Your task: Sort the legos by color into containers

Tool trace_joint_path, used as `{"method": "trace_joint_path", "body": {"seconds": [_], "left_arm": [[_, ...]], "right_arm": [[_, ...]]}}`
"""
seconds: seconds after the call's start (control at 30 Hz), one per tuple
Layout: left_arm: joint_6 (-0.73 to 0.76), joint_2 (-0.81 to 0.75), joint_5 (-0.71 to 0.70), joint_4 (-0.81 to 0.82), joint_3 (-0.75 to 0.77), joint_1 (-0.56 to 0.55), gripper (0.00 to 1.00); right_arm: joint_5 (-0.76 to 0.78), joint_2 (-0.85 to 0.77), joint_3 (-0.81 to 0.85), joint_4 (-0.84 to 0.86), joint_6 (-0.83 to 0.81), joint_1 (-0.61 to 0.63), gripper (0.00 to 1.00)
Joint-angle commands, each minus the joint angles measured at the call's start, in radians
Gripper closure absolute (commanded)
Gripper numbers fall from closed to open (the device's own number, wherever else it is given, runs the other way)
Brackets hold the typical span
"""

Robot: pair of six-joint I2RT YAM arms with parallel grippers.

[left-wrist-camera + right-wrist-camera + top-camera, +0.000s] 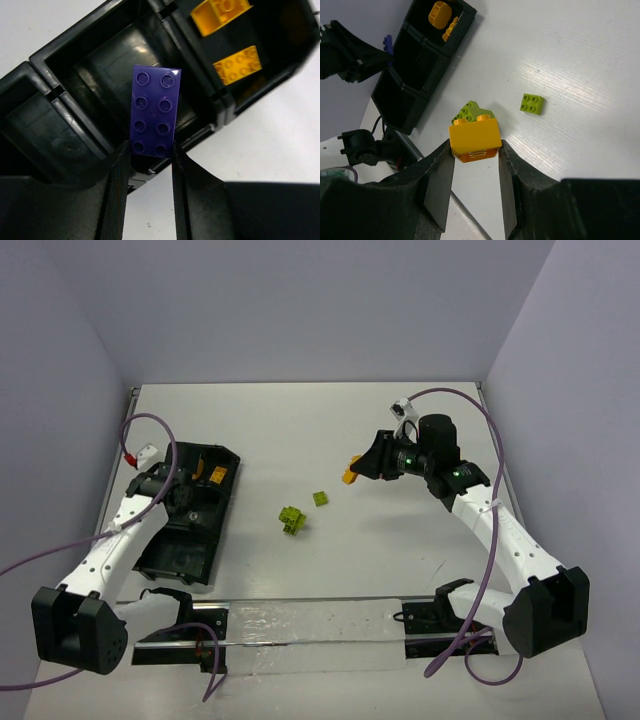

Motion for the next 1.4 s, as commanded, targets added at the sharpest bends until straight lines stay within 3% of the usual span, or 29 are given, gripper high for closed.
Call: {"method": "trace_joint_path", "body": {"seconds": [0.0, 0.1, 0.2, 0.3, 0.43, 0.5, 0.57, 0.63, 0.7, 0.83, 1.03, 1.37], "left_arm": [[-0.076, 0.026, -0.034, -0.012, -0.019, 0.003, 0.94], [-0.108, 0.032, -0.024, -0.006, -0.047, 0.003, 0.8], [-0.088, 0.027, -0.004, 0.031, -0.063, 0.003, 0.42], [-0.053, 0.017, 0.024, 0.056, -0.039, 0.003, 0.22], [0.065, -0.028, 0.08, 0.116, 0.009, 0.0, 0.2], [0.185, -0.076, 0.179, 0.212, 0.022, -0.002, 0.21], [0.305, -0.123, 0.359, 0.34, 0.018, -0.003, 0.21], [0.396, -0.161, 0.689, 0.49, 0.018, -0.003, 0.2], [0.411, -0.156, 0.996, 0.568, 0.015, -0.005, 0.17], [0.34, -0.106, 1.318, 0.82, -0.03, -0.04, 0.15], [0.315, -0.06, 1.413, 0.966, -0.031, -0.188, 0.14], [0.292, -0.021, 1.456, 1.041, -0.017, -0.25, 0.23]], "right_arm": [[-0.01, -0.003, 0.037, 0.031, 0.004, 0.008, 1.0], [-0.013, 0.003, 0.04, 0.034, 0.011, 0.011, 1.0], [-0.014, 0.008, 0.046, 0.037, 0.012, 0.017, 1.0], [-0.011, 0.016, 0.055, 0.031, 0.009, 0.028, 1.0], [-0.018, 0.026, 0.061, 0.045, 0.028, 0.043, 1.0], [-0.027, 0.033, 0.068, 0.059, 0.039, 0.053, 1.0], [-0.075, 0.04, 0.068, 0.087, 0.05, 0.058, 1.0], [-0.129, 0.043, 0.052, 0.16, 0.088, 0.06, 1.0], [-0.215, 0.047, 0.039, 0.244, 0.137, 0.06, 1.0], [-0.327, 0.059, 0.008, 0.412, 0.253, 0.067, 1.0], [-0.409, 0.084, -0.013, 0.598, 0.398, 0.097, 1.0], [-0.407, 0.14, 0.048, 0.618, 0.424, 0.177, 1.0]]}}
